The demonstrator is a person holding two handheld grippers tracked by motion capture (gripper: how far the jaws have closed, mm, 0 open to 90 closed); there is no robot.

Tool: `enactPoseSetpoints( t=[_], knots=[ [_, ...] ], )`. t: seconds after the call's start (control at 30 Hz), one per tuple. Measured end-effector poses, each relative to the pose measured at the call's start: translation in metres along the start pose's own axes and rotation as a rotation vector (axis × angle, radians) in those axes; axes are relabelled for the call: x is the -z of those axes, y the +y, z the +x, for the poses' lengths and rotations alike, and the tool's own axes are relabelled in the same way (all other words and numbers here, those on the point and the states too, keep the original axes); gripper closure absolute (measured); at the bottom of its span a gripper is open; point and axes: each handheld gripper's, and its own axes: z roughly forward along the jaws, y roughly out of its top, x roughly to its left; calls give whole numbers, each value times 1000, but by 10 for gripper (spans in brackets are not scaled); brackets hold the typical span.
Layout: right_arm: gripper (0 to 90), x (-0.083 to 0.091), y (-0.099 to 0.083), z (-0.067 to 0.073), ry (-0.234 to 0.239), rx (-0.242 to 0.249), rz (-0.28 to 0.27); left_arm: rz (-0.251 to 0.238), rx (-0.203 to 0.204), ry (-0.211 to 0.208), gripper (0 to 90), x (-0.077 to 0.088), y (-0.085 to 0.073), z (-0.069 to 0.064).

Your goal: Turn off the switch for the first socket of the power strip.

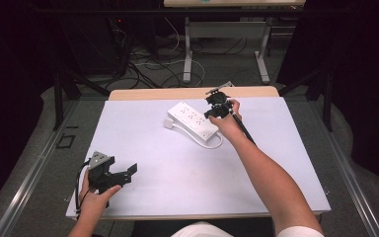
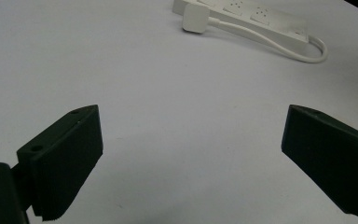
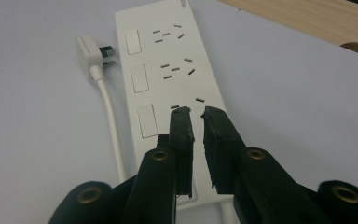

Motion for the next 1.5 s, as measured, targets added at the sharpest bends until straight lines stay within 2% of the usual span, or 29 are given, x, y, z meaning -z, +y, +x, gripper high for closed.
enactPoseSetpoints(
  t=[0.2, 0.33, 0.7, 0.73, 0.87, 0.93, 1.1, 1.5],
  knots=[
    [875, -7, 0, 0, 15, -3, -1, 4, -5, 1, 54, 0, 0, 0],
    [899, -9, 0, 0, 8, -4, -3, 5, -5, 0, 54, 0, 0, 0],
    [900, -20, -1, 3, 9, -6, 3, 1, -1, 1, 55, 0, 0, 0],
    [900, -21, -2, 4, 7, -19, -4, 1, 0, 0, 55, 0, 0, 0],
    [900, -24, -2, 6, 15, -6, 7, 1, -1, 1, 55, 0, 0, 0],
    [900, -27, -2, 8, 17, -12, -8, 1, 0, 0, 55, 0, 0, 0],
    [900, -31, -3, 10, 17, -10, 9, 2, -1, 0, 55, 0, 0, 0],
    [893, -43, -4, 19, 26, -5, 6, 6, -5, 1, 55, 0, 0, 1]
  ],
)
